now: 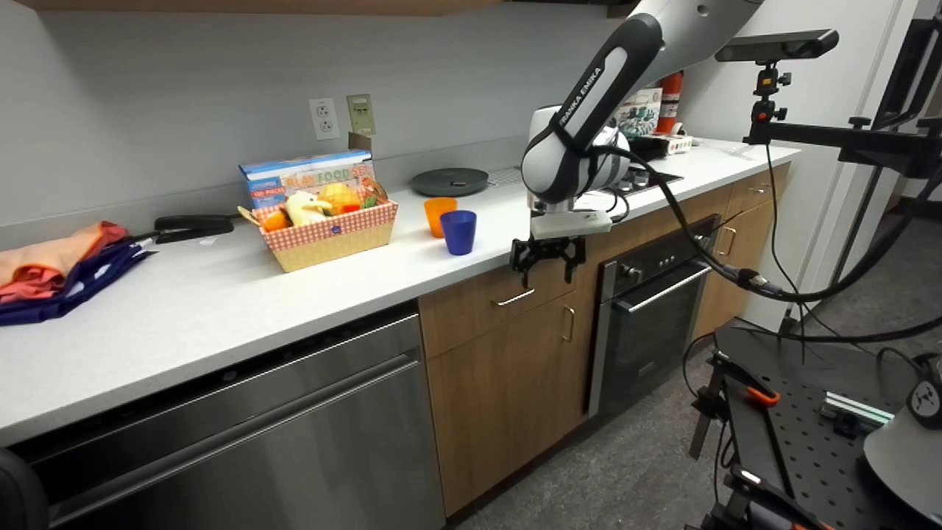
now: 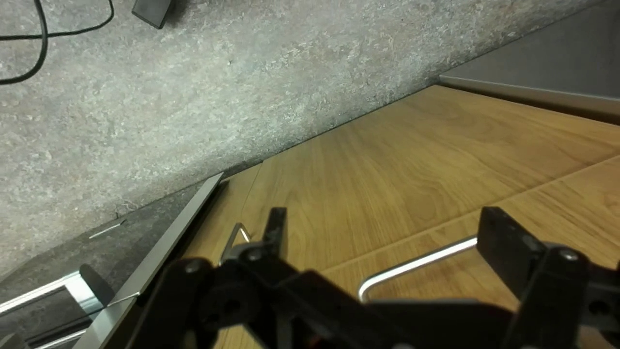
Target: Open the left drawer.
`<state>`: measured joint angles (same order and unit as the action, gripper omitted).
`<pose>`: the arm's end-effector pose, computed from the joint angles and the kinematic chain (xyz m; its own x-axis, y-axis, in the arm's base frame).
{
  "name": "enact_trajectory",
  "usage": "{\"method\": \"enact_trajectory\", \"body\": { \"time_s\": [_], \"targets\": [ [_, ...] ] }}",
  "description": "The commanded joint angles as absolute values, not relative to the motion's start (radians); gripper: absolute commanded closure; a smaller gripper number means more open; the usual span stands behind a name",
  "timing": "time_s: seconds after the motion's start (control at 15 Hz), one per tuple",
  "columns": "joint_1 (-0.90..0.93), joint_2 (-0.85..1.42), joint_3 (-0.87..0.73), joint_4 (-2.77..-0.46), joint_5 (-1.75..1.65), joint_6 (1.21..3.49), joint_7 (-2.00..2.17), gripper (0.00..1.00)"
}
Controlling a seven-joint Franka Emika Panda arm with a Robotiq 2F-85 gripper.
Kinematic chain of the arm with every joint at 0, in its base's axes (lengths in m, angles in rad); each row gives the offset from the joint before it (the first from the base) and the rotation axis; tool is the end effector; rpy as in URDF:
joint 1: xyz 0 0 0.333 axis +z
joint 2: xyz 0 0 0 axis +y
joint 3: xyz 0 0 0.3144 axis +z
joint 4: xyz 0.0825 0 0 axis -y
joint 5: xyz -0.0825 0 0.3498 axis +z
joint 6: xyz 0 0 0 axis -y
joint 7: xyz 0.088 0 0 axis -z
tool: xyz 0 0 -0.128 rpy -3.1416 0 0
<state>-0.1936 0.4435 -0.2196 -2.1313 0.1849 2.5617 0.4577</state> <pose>0.5074 -0.2235 0.2074 0.5361 -0.8442 -0.0009 -0.8442 -0.5360 -0.0083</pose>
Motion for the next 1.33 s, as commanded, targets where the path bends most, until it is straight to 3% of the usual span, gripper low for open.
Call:
{"method": "enact_trajectory", "body": {
  "time_s": [0.0, 0.6, 1.27],
  "targets": [
    [-0.124, 0.407, -0.246, -2.224, 0.212, 2.660, 0.592, 0.00],
    [-0.237, 0.496, -0.190, -2.345, 0.434, 3.040, 0.642, 0.00],
    [-0.385, 0.508, 0.010, -2.306, 0.519, 3.163, 0.675, 0.00]
  ]
}}
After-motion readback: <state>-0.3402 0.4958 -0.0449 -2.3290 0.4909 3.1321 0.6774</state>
